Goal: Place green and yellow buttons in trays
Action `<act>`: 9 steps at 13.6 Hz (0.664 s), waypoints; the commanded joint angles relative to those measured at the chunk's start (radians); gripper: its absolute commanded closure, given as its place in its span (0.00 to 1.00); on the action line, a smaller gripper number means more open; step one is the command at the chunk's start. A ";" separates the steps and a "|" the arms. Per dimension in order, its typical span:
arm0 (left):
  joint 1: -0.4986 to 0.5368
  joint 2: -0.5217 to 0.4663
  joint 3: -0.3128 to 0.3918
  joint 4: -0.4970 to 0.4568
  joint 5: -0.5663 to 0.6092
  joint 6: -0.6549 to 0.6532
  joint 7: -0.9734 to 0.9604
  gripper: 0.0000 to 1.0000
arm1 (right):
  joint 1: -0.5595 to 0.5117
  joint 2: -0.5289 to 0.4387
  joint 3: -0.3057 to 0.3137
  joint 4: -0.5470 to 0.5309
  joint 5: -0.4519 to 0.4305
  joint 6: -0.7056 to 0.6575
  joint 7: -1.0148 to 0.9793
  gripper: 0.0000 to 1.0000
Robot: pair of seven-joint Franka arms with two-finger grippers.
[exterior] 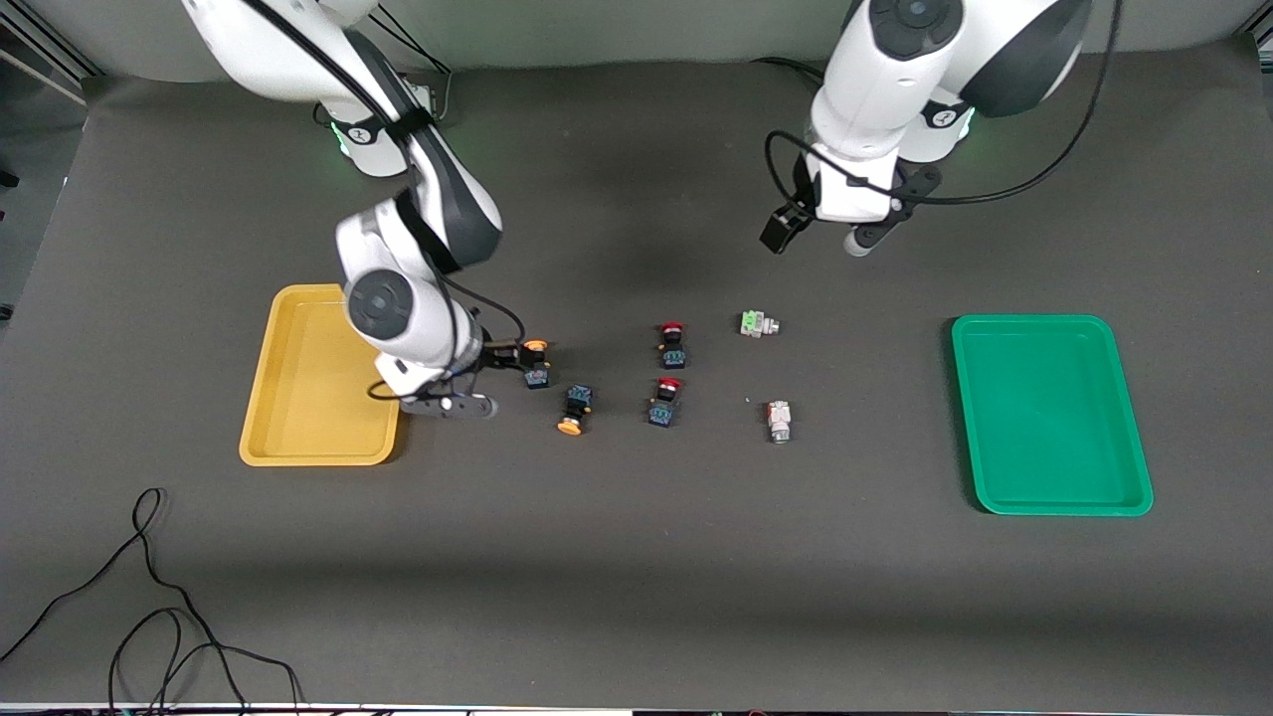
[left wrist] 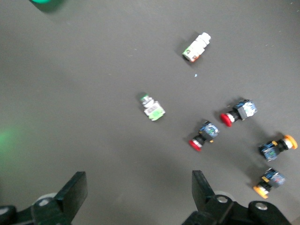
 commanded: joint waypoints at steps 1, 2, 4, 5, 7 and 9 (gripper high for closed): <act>-0.023 0.004 0.009 -0.110 -0.010 0.141 -0.070 0.01 | 0.048 0.072 -0.009 -0.008 0.007 0.106 -0.002 0.00; -0.023 0.036 0.009 -0.132 0.002 0.168 -0.069 0.01 | 0.050 0.090 -0.009 -0.008 0.007 0.136 -0.002 0.00; -0.022 0.085 0.009 -0.170 0.005 0.233 -0.069 0.01 | 0.068 0.121 -0.011 -0.014 0.006 0.176 -0.004 0.00; -0.022 0.114 0.009 -0.188 0.005 0.271 -0.070 0.01 | 0.068 0.133 -0.011 -0.021 0.006 0.202 -0.004 0.00; -0.020 0.177 0.009 -0.245 0.007 0.400 -0.069 0.01 | 0.076 0.141 -0.011 -0.043 0.006 0.240 -0.005 0.00; -0.019 0.267 0.009 -0.271 0.015 0.518 -0.069 0.01 | 0.076 0.131 -0.011 -0.084 0.004 0.260 -0.025 0.14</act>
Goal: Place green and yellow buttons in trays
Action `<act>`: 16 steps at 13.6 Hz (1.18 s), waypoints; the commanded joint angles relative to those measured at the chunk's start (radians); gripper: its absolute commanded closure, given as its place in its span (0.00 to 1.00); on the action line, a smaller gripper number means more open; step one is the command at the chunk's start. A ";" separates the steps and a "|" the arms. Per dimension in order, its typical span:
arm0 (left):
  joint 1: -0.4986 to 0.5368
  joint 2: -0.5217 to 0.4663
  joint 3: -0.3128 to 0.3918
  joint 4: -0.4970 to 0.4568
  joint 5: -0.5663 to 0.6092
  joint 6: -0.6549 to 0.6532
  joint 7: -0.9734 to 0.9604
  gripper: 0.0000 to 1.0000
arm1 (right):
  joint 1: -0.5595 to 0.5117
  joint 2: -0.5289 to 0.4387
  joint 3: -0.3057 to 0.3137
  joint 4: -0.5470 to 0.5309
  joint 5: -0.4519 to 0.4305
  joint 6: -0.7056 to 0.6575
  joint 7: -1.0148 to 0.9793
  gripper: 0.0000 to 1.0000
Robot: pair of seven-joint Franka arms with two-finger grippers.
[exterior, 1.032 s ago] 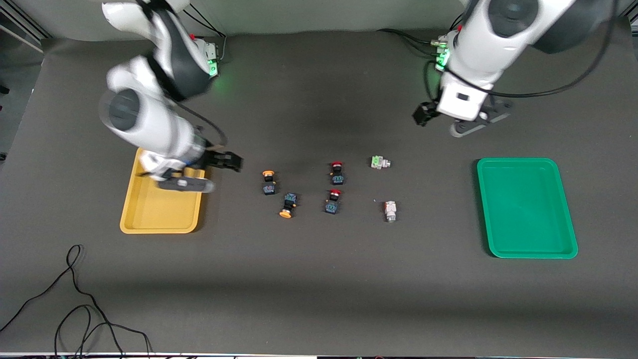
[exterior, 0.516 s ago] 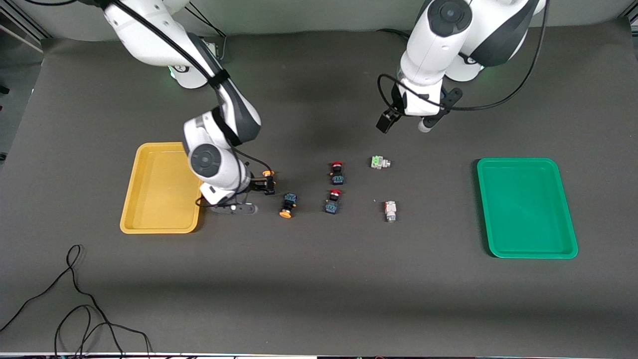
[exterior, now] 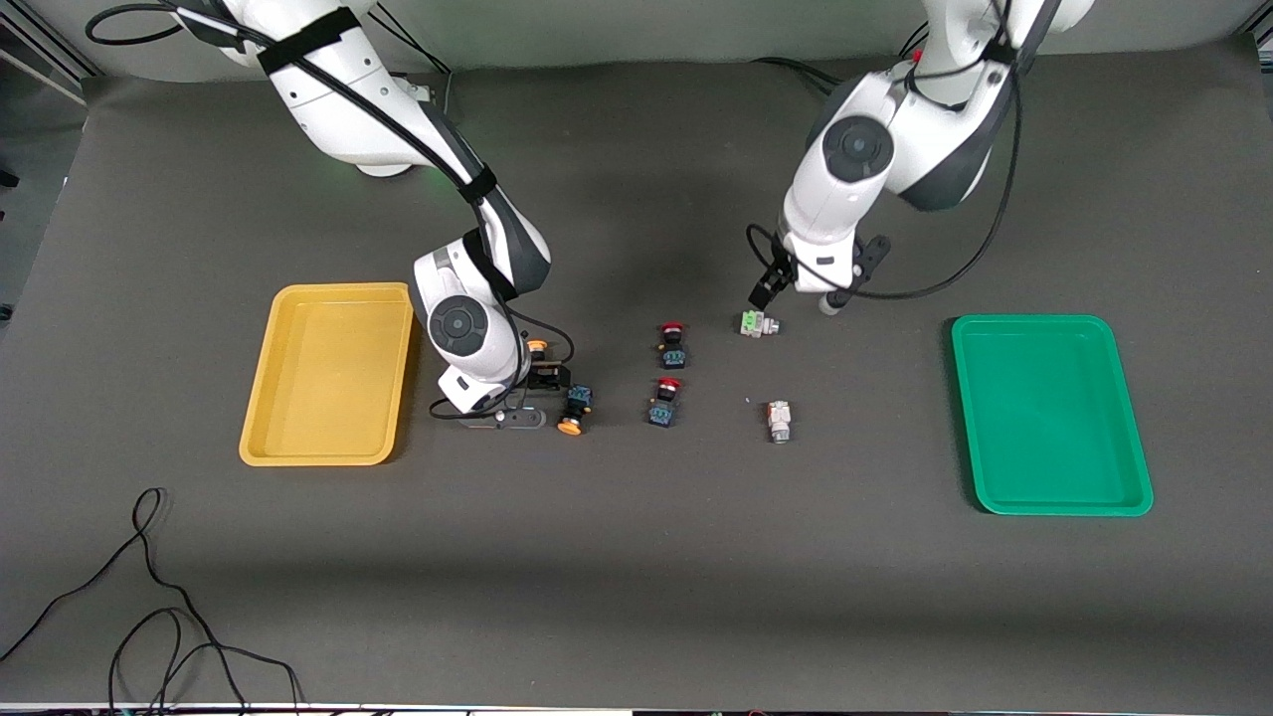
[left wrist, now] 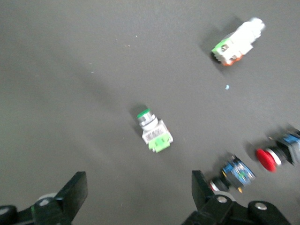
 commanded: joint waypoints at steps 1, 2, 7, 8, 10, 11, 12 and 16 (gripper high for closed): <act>-0.008 0.108 0.007 -0.024 0.015 0.125 -0.024 0.01 | 0.015 -0.024 -0.011 -0.071 0.006 0.050 -0.061 0.30; -0.011 0.137 0.007 -0.025 0.015 0.166 -0.025 0.01 | 0.015 -0.027 -0.011 -0.097 0.006 0.074 -0.071 0.44; -0.017 0.248 0.007 -0.008 0.015 0.277 -0.025 0.01 | 0.007 -0.101 -0.014 -0.166 0.006 0.110 -0.072 1.00; -0.017 0.260 0.007 -0.007 0.015 0.287 -0.024 0.01 | 0.001 -0.130 -0.020 -0.170 0.006 0.081 -0.072 1.00; -0.017 0.272 0.007 0.001 0.015 0.294 -0.022 0.01 | -0.040 -0.208 -0.031 -0.153 0.006 -0.066 -0.110 1.00; -0.017 0.280 0.007 0.010 0.015 0.294 -0.022 0.01 | -0.071 -0.254 -0.032 -0.154 0.007 -0.131 -0.152 1.00; -0.017 0.291 0.007 0.016 0.015 0.294 -0.022 0.02 | -0.114 -0.300 -0.034 -0.153 0.007 -0.203 -0.208 1.00; -0.020 0.295 0.007 0.036 0.020 0.278 -0.021 0.65 | -0.151 -0.381 -0.170 -0.163 -0.003 -0.343 -0.447 1.00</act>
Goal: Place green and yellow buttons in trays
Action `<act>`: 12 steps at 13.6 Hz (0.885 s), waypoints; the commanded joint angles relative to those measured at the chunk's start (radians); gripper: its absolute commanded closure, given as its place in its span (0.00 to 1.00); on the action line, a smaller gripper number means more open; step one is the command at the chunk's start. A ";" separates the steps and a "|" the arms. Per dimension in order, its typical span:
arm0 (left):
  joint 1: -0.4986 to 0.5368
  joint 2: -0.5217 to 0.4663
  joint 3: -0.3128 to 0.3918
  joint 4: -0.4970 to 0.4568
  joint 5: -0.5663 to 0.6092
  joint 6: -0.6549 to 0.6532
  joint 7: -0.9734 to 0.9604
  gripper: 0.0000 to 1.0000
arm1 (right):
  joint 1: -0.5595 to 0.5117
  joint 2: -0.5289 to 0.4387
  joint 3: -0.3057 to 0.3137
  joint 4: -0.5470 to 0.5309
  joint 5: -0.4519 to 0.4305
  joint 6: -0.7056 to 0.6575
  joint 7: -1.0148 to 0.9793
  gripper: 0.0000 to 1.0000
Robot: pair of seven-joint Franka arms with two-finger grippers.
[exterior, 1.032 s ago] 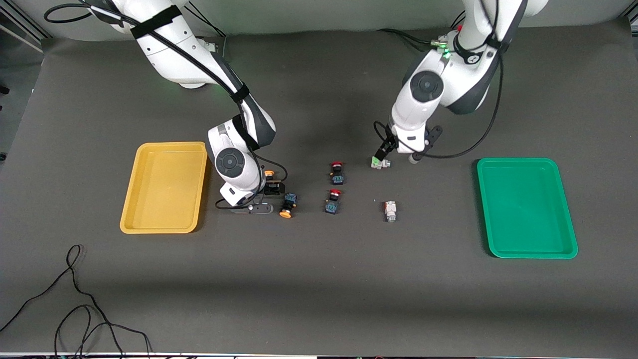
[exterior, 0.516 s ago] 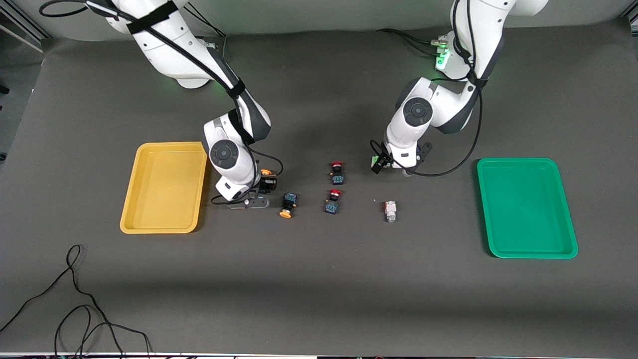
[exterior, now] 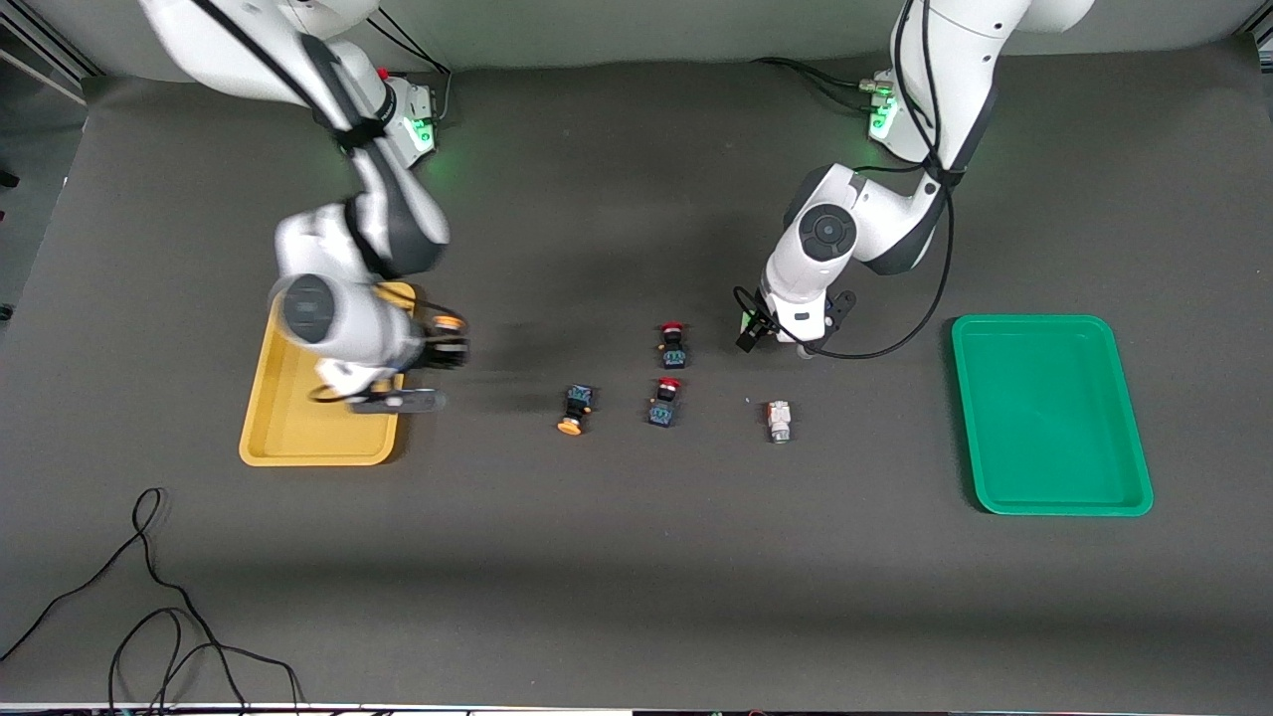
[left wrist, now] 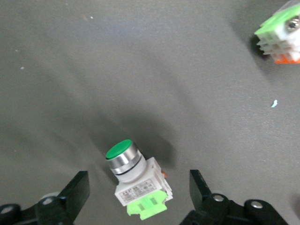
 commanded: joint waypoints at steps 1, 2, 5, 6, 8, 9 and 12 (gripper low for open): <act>-0.016 0.012 0.007 0.024 0.017 -0.012 -0.020 0.75 | 0.005 -0.041 -0.122 -0.048 -0.001 -0.024 -0.206 1.00; -0.017 0.012 0.007 0.024 0.016 -0.012 -0.020 0.80 | 0.005 -0.033 -0.167 -0.053 -0.001 -0.016 -0.271 1.00; -0.019 0.014 0.007 0.024 0.017 -0.012 -0.022 1.00 | 0.000 -0.003 -0.229 -0.074 0.001 0.036 -0.369 1.00; -0.019 0.012 0.007 0.024 0.016 -0.014 -0.022 1.00 | -0.003 0.008 -0.230 -0.088 0.001 0.062 -0.380 1.00; -0.019 0.002 0.007 0.027 0.017 -0.030 -0.022 1.00 | -0.019 0.026 -0.230 -0.152 0.010 0.175 -0.434 1.00; -0.018 -0.014 0.010 0.050 0.017 -0.087 -0.020 1.00 | -0.024 0.049 -0.230 -0.178 0.010 0.238 -0.437 1.00; -0.013 -0.133 0.011 0.150 0.028 -0.370 -0.022 1.00 | -0.017 0.089 -0.229 -0.180 0.010 0.291 -0.439 0.94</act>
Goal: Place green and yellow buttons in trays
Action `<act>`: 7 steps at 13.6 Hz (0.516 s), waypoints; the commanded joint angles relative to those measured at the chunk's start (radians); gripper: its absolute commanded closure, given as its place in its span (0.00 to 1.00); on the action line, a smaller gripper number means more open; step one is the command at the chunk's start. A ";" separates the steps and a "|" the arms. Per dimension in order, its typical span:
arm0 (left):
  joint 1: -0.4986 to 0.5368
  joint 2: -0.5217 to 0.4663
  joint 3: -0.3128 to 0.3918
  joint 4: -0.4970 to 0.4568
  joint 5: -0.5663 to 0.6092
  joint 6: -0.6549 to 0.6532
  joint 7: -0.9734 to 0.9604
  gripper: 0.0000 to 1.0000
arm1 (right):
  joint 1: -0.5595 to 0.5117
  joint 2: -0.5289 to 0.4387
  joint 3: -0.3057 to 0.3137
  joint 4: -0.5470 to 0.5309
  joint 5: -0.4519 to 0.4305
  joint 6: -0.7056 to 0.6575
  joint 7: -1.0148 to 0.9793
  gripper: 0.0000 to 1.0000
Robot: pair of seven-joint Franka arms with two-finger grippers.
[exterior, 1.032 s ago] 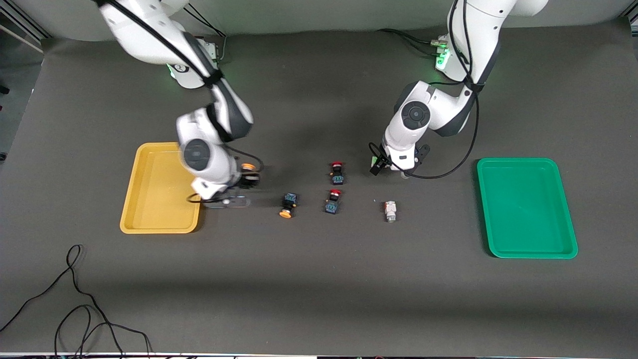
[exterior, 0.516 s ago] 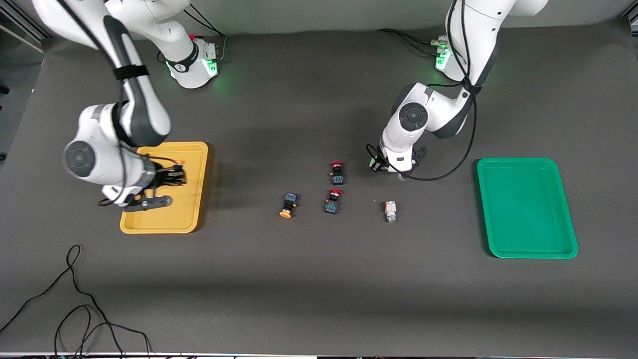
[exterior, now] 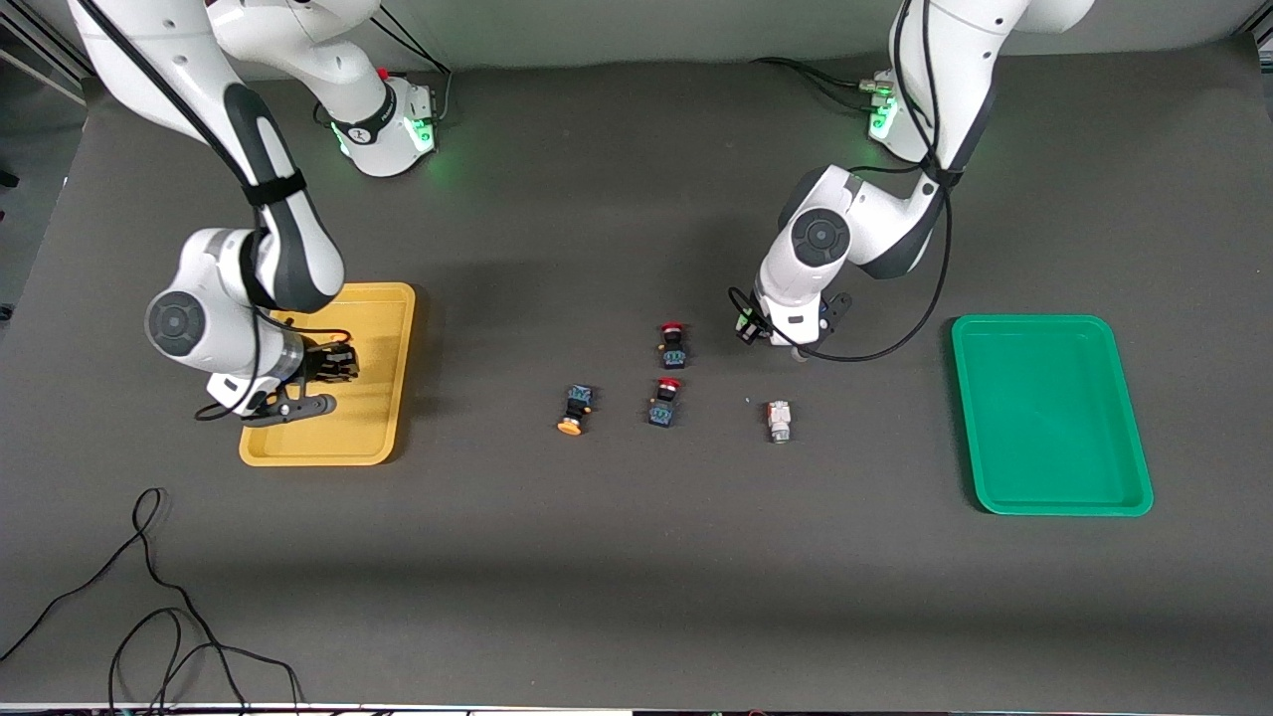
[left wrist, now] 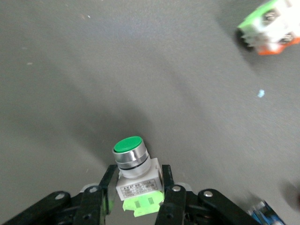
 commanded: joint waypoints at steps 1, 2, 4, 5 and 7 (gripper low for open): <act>-0.008 -0.139 0.010 0.088 0.064 -0.260 -0.024 1.00 | 0.000 0.000 0.004 0.003 0.010 0.021 -0.032 0.13; -0.005 -0.168 0.010 0.128 0.095 -0.353 -0.022 1.00 | 0.003 -0.010 0.004 0.003 0.010 0.013 -0.029 0.00; 0.014 -0.214 0.013 0.242 0.104 -0.566 0.005 1.00 | 0.002 -0.033 0.004 0.011 0.011 -0.030 -0.025 0.00; 0.025 -0.227 0.013 0.290 0.104 -0.651 0.045 1.00 | 0.002 -0.051 0.005 0.011 0.011 -0.048 -0.018 0.00; 0.094 -0.279 0.014 0.298 0.107 -0.722 0.209 1.00 | 0.005 -0.080 0.012 0.029 0.060 -0.105 -0.013 0.00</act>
